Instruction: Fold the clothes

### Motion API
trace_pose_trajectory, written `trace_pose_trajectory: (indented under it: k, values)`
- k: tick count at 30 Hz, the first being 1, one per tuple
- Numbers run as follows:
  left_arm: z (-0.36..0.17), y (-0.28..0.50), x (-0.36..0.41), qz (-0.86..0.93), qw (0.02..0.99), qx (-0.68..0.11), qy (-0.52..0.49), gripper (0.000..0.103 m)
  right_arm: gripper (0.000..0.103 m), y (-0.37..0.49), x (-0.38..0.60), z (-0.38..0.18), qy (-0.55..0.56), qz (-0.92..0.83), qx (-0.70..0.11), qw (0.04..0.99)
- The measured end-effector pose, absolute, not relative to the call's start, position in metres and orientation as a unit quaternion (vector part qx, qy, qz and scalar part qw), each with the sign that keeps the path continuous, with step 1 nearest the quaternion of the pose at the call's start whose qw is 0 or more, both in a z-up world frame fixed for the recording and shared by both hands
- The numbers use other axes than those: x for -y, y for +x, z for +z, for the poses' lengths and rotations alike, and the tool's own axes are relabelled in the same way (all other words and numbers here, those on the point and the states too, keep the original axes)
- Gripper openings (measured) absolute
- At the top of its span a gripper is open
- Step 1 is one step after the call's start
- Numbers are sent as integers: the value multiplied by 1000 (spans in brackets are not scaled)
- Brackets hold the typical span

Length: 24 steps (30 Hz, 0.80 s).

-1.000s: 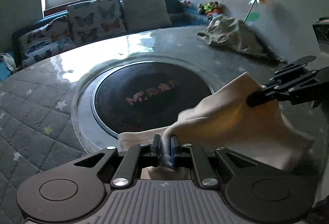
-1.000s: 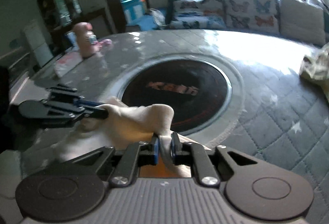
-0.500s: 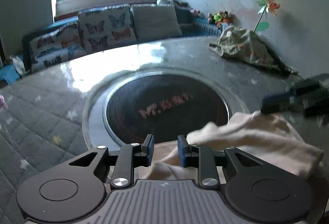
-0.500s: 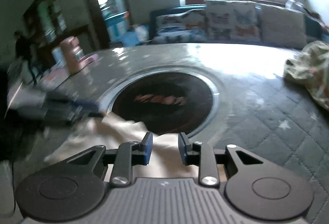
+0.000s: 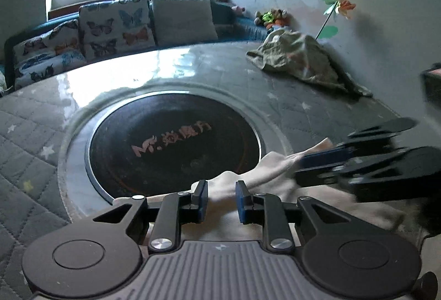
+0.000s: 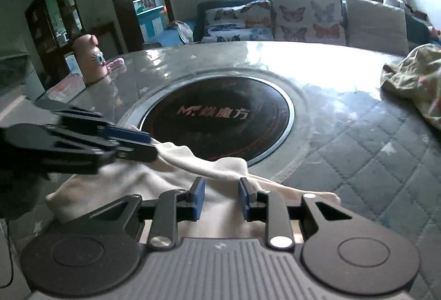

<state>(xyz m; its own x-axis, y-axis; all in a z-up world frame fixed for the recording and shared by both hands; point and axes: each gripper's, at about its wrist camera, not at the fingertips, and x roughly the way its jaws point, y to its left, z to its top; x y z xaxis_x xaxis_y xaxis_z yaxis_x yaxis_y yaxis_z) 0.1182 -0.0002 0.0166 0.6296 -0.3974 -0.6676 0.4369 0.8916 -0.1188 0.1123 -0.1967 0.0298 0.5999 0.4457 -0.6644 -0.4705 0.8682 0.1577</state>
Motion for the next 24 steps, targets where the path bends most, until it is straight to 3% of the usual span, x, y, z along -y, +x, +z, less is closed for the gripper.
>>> trace_pose_trajectory:
  k: [8,24]
  values:
    - [6,124,-1,-219,901,-373,21,24,26,97,223,23,-18,231,-375,898]
    - [30,54,5,-261,901,-343,45,24,27,56,215,44,-55,276,-362,889]
